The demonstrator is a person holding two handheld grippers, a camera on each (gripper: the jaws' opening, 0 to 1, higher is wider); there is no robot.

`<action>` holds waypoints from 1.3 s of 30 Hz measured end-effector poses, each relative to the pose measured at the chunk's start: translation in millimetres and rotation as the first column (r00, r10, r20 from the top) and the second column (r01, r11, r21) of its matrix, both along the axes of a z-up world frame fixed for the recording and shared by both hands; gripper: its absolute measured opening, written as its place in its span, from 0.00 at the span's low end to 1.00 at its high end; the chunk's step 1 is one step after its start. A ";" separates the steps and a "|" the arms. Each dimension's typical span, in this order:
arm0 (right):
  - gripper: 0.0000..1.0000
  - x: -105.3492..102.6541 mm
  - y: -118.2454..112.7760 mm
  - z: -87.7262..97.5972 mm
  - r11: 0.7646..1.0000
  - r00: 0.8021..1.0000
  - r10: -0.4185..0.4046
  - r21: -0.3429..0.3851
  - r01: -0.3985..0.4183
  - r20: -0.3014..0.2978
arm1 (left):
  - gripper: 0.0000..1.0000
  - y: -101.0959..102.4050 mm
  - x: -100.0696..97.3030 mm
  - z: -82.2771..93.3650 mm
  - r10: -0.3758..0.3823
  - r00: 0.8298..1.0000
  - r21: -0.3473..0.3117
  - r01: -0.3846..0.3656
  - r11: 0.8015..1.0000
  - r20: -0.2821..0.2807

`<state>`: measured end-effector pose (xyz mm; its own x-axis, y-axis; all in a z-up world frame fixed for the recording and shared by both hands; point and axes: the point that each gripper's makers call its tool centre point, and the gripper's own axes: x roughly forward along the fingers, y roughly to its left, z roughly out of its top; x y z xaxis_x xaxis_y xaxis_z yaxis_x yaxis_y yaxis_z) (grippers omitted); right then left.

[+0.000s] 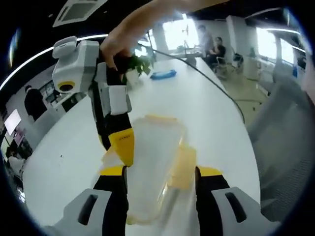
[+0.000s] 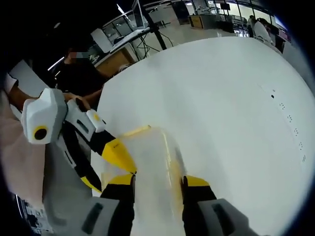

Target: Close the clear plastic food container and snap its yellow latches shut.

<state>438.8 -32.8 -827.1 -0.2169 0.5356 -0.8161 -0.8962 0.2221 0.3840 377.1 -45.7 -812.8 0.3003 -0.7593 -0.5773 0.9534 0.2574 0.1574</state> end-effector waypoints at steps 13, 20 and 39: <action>0.36 -1.9 2.0 0.7 1.000 1.000 -0.005 0.021 0.005 -0.005 | 0.51 0.8 1.3 0.5 0.047 0.999 -0.004 -0.047 0.999 0.010; 0.36 -1.7 2.5 0.9 1.000 1.000 -0.010 0.029 0.010 0.001 | 0.47 -2.1 4.6 -2.0 0.015 0.998 0.030 -0.017 0.999 0.066; 0.36 -3.6 1.2 1.5 1.000 0.999 -0.010 0.023 0.009 0.039 | 0.40 6.4 8.0 -3.7 0.040 0.988 0.070 -0.051 0.996 0.151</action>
